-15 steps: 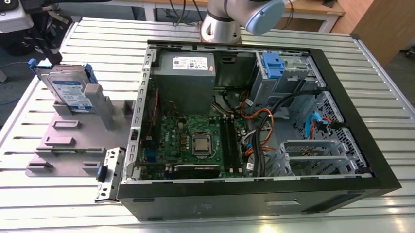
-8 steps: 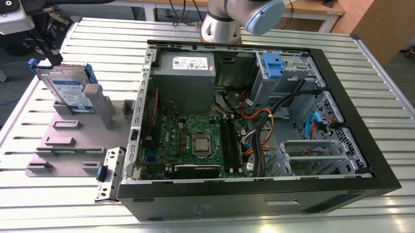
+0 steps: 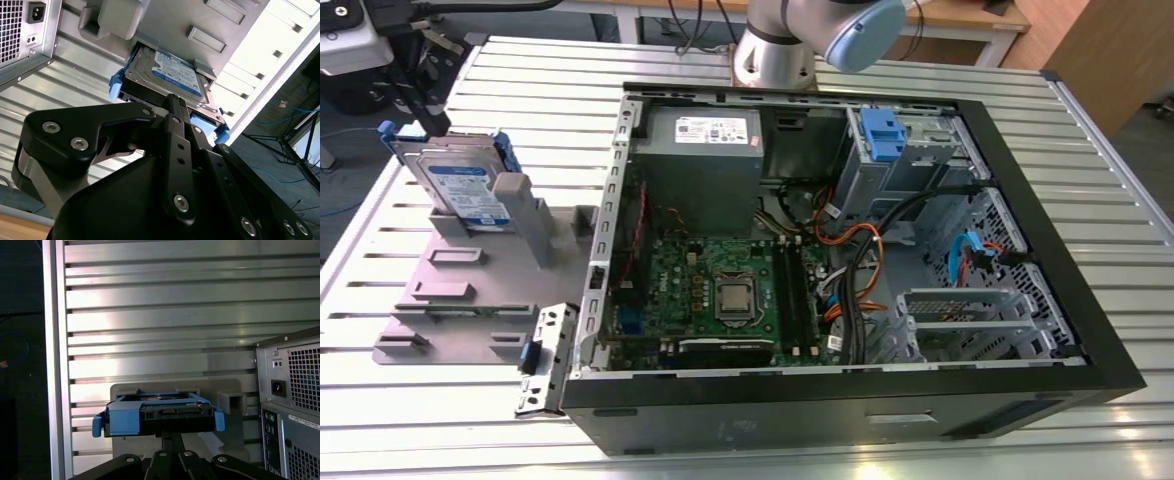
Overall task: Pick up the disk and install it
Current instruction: 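Pick up the disk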
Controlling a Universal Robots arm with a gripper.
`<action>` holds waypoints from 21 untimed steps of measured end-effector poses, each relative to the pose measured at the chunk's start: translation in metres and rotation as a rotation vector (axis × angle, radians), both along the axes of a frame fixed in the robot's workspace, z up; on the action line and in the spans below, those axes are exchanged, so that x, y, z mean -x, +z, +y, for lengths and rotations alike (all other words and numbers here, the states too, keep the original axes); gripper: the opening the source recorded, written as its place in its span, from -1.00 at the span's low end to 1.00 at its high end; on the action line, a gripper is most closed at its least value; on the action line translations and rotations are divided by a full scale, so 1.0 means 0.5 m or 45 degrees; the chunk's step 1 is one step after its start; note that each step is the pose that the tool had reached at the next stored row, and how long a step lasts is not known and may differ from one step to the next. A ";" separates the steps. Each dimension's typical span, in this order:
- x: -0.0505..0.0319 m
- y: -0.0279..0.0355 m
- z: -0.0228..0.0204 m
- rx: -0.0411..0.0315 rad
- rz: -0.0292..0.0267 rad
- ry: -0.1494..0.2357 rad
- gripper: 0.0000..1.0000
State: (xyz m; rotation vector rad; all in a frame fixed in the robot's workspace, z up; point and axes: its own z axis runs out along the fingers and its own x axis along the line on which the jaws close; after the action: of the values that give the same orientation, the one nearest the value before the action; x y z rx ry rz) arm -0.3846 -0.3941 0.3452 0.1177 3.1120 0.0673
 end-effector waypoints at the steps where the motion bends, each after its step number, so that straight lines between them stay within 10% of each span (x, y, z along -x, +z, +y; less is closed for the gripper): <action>1: 0.000 0.000 0.0000 0.0000 0.0001 0.000 -0.79; 21: 0.000 0.000 0.0000 0.0000 0.0000 0.062 -0.79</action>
State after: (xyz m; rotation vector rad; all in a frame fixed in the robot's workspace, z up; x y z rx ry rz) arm -0.3846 -0.3940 0.3451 0.0413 3.1150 0.0684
